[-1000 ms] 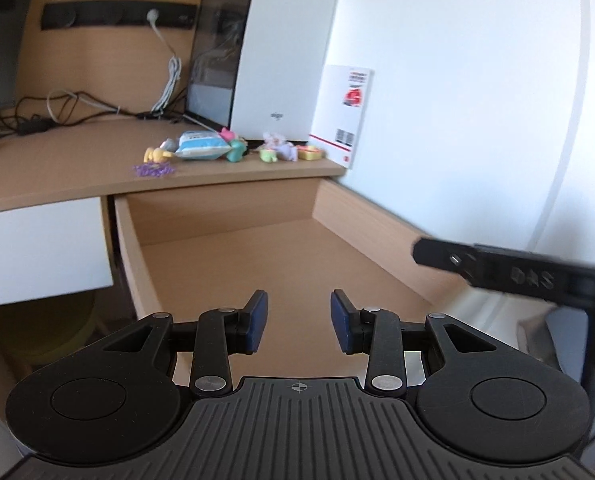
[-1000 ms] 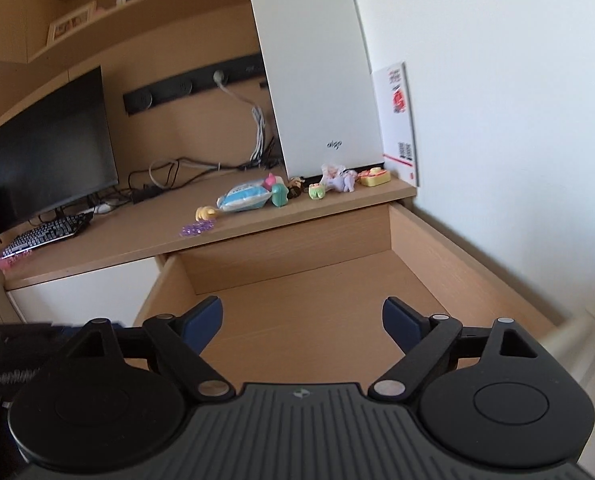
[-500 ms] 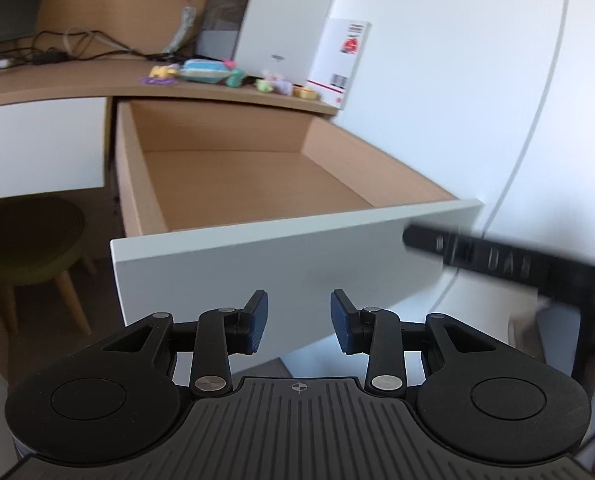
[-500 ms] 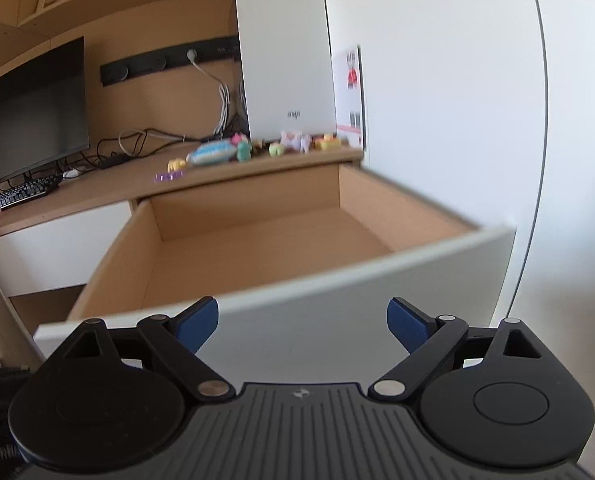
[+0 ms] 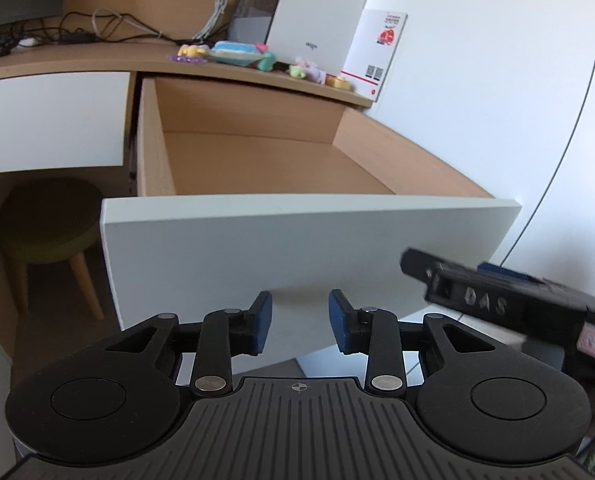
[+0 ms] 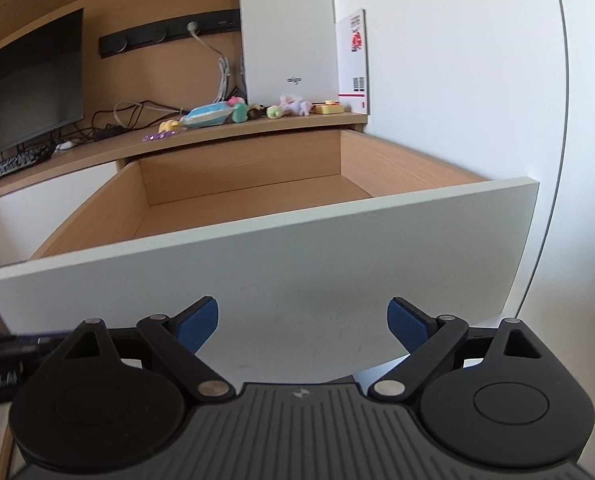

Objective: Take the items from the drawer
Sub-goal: 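Move both open tools back from the empty drawer toward its front panel, then push the drawer front panel closed with the left tool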

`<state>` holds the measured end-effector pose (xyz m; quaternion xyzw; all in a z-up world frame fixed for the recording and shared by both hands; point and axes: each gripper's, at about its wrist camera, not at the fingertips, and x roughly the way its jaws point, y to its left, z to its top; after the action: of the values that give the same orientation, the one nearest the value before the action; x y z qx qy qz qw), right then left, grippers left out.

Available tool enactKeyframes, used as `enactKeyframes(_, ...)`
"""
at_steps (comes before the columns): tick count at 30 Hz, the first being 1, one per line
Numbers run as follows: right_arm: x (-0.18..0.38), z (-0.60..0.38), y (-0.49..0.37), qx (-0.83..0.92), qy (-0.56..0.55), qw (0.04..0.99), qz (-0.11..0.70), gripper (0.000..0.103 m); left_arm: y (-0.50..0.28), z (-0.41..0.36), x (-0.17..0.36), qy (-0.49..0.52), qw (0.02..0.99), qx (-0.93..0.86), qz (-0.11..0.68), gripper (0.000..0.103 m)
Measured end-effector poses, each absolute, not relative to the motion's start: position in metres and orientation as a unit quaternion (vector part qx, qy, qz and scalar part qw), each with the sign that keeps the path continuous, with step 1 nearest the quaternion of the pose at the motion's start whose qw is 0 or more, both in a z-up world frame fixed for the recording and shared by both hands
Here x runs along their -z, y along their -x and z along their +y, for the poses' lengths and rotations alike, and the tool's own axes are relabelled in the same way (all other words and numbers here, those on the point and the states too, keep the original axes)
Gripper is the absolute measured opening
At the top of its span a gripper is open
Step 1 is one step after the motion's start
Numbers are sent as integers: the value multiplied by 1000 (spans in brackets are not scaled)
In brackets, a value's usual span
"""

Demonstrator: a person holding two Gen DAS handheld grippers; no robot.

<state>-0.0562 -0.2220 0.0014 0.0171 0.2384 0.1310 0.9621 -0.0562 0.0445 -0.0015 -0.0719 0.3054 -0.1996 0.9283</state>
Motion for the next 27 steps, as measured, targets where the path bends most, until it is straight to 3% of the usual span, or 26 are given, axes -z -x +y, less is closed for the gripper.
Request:
enactKeyframes(4, -1, -221, 42, -129, -25, 961, 242, 102, 51, 45, 3, 85, 928, 199, 304, 29)
enactKeyframes(6, 0, -222, 40, -130, -25, 963, 233, 102, 48, 45, 4, 80, 932, 191, 297, 19)
enactKeyframes(9, 4, -223, 34, -124, -22, 964, 233, 102, 42, 48, 7, 83, 938, 179, 286, 12)
enactKeyframes(17, 15, -221, 10, -113, -30, 962, 245, 103, 15, 53, 8, 102, 940, 165, 280, 11)
enactKeyframes(27, 9, -187, -13, -108, 28, 977, 183, 103, -24, 51, 5, 107, 949, 141, 262, 11)
